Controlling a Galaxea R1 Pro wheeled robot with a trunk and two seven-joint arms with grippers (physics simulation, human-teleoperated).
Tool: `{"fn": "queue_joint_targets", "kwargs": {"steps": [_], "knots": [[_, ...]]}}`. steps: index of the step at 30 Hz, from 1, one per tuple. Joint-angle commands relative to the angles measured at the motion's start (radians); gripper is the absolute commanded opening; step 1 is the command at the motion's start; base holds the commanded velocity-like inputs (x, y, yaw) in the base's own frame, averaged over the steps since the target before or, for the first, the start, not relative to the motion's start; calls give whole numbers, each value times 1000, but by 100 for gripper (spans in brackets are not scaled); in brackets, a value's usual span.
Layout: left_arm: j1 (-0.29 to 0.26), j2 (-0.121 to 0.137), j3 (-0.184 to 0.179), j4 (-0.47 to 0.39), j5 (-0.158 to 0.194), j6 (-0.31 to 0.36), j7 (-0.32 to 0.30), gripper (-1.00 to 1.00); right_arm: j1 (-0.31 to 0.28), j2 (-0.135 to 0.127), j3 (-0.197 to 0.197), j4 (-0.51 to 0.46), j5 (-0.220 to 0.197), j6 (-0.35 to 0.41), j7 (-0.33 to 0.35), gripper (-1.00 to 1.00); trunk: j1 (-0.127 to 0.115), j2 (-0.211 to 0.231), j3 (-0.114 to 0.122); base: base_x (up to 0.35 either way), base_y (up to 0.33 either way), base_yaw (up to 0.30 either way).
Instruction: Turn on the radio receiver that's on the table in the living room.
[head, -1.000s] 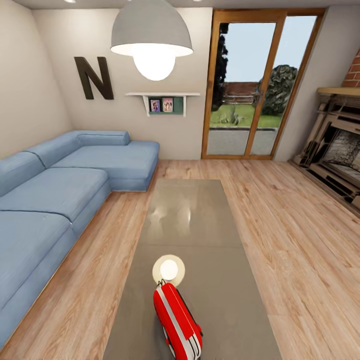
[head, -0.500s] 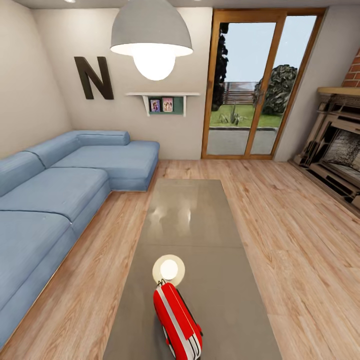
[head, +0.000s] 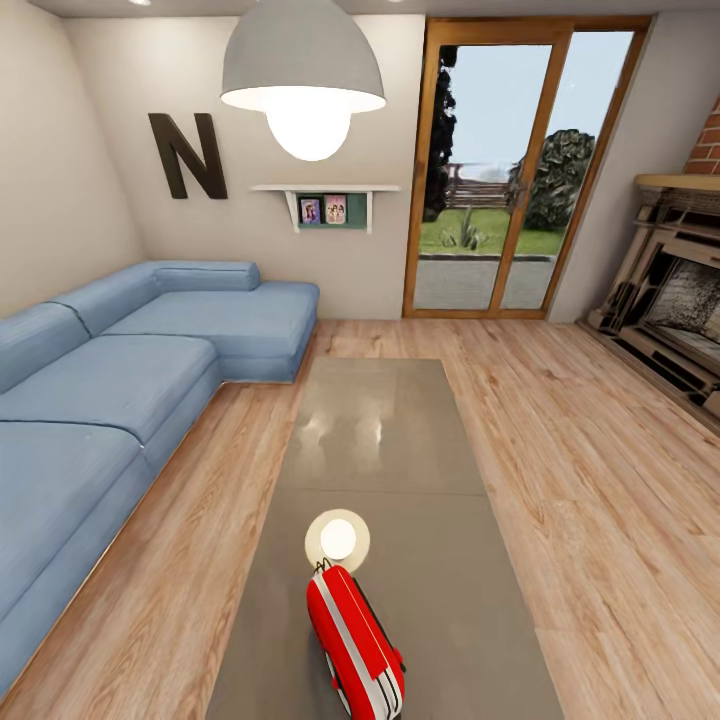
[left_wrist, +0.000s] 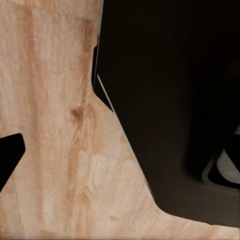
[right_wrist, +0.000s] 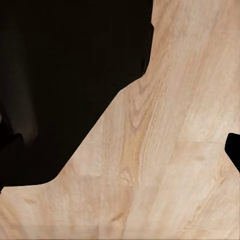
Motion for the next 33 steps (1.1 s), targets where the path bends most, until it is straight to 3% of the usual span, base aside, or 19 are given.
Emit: {"fn": "queue_joint_targets", "kwargs": {"steps": [1, 16, 33], "knots": [[0, -1, 0, 0, 0, 0, 0, 100, 0, 0, 0, -6, 0, 0, 0, 100, 0, 0, 0, 0, 0, 0], [0, -16, -5, -6, -5, 1, 0, 100, 0, 0, -1, -50, -1, 0, 2, 100, 0, 0, 0, 0, 0, 0], [0, -14, -7, -22, -5, -10, -2, 100, 0, 0, -10, -53, -4, 0, -3, 100, 0, 0, 0, 0, 0, 0]]}}
